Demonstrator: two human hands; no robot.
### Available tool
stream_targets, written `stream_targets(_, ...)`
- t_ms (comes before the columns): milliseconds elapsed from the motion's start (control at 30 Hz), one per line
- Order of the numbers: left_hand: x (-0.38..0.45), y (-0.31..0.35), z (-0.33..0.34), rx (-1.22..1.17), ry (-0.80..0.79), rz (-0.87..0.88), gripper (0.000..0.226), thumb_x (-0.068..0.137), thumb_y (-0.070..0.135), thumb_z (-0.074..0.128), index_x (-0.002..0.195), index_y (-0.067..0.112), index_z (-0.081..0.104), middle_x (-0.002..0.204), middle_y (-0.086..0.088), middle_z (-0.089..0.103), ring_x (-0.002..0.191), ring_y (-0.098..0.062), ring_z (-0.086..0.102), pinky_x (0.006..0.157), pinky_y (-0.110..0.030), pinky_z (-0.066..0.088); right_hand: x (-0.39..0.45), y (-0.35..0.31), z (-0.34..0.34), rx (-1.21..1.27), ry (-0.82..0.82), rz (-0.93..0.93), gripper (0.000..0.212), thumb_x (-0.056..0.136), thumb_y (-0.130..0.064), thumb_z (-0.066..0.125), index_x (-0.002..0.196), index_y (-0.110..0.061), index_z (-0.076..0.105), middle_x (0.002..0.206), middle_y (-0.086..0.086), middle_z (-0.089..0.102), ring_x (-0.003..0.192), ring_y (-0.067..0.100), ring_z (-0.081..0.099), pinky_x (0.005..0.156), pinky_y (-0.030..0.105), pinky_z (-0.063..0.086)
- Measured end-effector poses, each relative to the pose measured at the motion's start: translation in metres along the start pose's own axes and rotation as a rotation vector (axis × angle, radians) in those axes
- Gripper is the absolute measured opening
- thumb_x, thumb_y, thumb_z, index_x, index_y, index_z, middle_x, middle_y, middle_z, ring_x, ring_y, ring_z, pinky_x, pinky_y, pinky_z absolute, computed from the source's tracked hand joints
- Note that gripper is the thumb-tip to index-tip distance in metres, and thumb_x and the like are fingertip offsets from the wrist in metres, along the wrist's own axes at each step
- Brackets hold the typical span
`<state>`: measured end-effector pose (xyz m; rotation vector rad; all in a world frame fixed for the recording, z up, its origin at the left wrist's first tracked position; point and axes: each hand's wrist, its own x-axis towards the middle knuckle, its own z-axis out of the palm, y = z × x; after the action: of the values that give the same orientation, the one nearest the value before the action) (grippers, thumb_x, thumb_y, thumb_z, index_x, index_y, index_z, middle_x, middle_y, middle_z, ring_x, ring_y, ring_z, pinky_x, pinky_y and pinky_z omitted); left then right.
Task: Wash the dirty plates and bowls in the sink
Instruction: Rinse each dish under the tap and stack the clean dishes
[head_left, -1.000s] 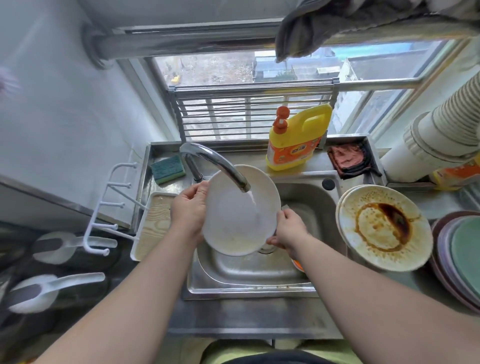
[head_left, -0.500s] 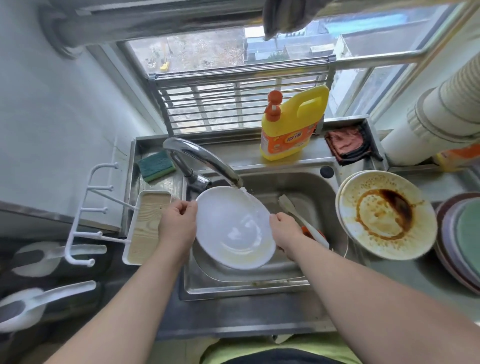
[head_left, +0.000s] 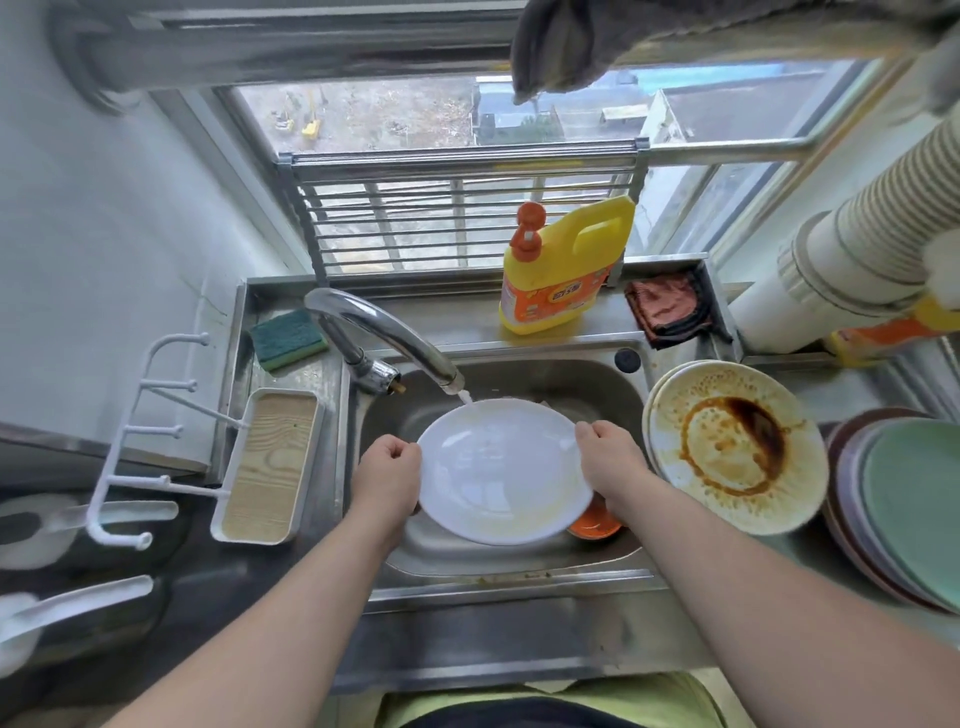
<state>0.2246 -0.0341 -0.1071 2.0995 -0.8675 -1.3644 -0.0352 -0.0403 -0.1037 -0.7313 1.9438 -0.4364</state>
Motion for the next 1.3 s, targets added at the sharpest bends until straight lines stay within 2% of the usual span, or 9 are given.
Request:
stream_targets(367,-0.01,-0.002,0.029,0.058,-0.091,-0.061,0.009,0.09,0.016,0.046,0.081,0.015,0.046,0.076,-0.008,0.046,0.066,-0.023,0.036,0.05,-0.031,0.03,-0.009,-0.012,-0.036,0.022,0.083,-0.101,0.034,0.107,-0.034,0.047,0.08,-0.015,0.048,0.076,0.003,0.046,0.071,0.021,0.041,0.06,0.035,0.031)
stream_targets(567,-0.023,-0.001,0.048,0.017,-0.159,-0.073,0.008,0.087,0.013,0.043,0.08,0.018,0.041,0.071,-0.005,0.038,0.058,-0.018,0.027,0.05,-0.029,0.021,-0.025,-0.018,-0.063,-0.16,0.121,-0.145,0.034,0.109,-0.037,0.047,0.082,-0.017,0.052,0.082,0.003,0.056,0.075,0.022,0.05,0.057,0.034,0.031)
stream_targets(700,-0.027,0.005,0.044,-0.036,-0.17,-0.064,0.021,0.088,0.013,0.043,0.073,0.021,0.031,0.067,0.0,0.031,0.059,-0.018,0.022,0.049,-0.029,0.018,-0.022,-0.011,-0.071,-0.182,0.097,-0.109,0.031,0.109,-0.037,0.047,0.088,-0.017,0.057,0.088,0.005,0.06,0.082,0.025,0.056,0.06,0.033,0.035)
stream_targets(833,-0.024,0.012,0.025,-0.06,-0.13,-0.029,0.028,0.087,0.014,0.047,0.067,0.022,0.03,0.066,-0.002,0.031,0.06,-0.02,0.025,0.049,-0.028,0.019,-0.019,0.001,-0.061,-0.111,0.02,-0.013,0.031,0.109,-0.034,0.046,0.092,-0.011,0.059,0.087,0.011,0.057,0.07,0.026,0.053,0.054,0.027,0.038)
stream_targets(900,-0.024,0.019,0.012,-0.052,-0.1,-0.005,0.024,0.089,0.016,0.05,0.07,0.019,0.036,0.068,-0.005,0.035,0.062,-0.021,0.03,0.048,-0.027,0.023,-0.019,0.005,-0.049,-0.106,-0.022,0.028,0.032,0.108,-0.036,0.044,0.097,-0.011,0.061,0.091,0.013,0.057,0.072,0.028,0.053,0.055,0.031,0.041)
stream_targets(1033,-0.024,0.04,-0.016,0.055,0.015,0.138,0.022,0.091,0.021,0.054,0.071,0.018,0.045,0.065,-0.003,0.043,0.06,-0.022,0.04,0.048,-0.028,0.033,-0.018,0.006,-0.02,-0.185,-0.062,0.004,0.032,0.106,-0.04,0.04,0.103,-0.016,0.061,0.106,0.01,0.063,0.094,0.03,0.06,0.08,0.039,0.05)
stream_targets(1167,-0.031,0.06,-0.045,0.268,0.164,0.271,0.022,0.088,0.026,0.057,0.069,0.018,0.049,0.062,0.001,0.049,0.063,-0.022,0.045,0.056,-0.035,0.033,-0.024,-0.002,0.017,-0.209,-0.14,-0.023,0.032,0.106,-0.039,0.035,0.104,-0.018,0.06,0.107,0.01,0.064,0.097,0.032,0.062,0.087,0.045,0.054)
stream_targets(1233,-0.035,0.067,-0.056,0.273,0.21,0.292,0.022,0.085,0.029,0.057,0.068,0.017,0.049,0.06,0.002,0.05,0.063,-0.024,0.046,0.06,-0.038,0.036,-0.023,-0.005,0.035,-0.227,-0.187,-0.047,0.034,0.106,-0.038,0.034,0.107,-0.015,0.058,0.105,0.009,0.064,0.092,0.034,0.064,0.084,0.048,0.057)
stream_targets(1300,-0.039,0.07,-0.064,0.283,0.245,0.324,0.023,0.085,0.029,0.057,0.068,0.015,0.049,0.059,0.001,0.049,0.062,-0.025,0.046,0.059,-0.039,0.037,-0.025,-0.01,0.049,-0.224,-0.216,-0.059,0.031,0.108,-0.037,0.033,0.103,-0.017,0.055,0.101,0.01,0.063,0.082,0.031,0.059,0.07,0.04,0.053)
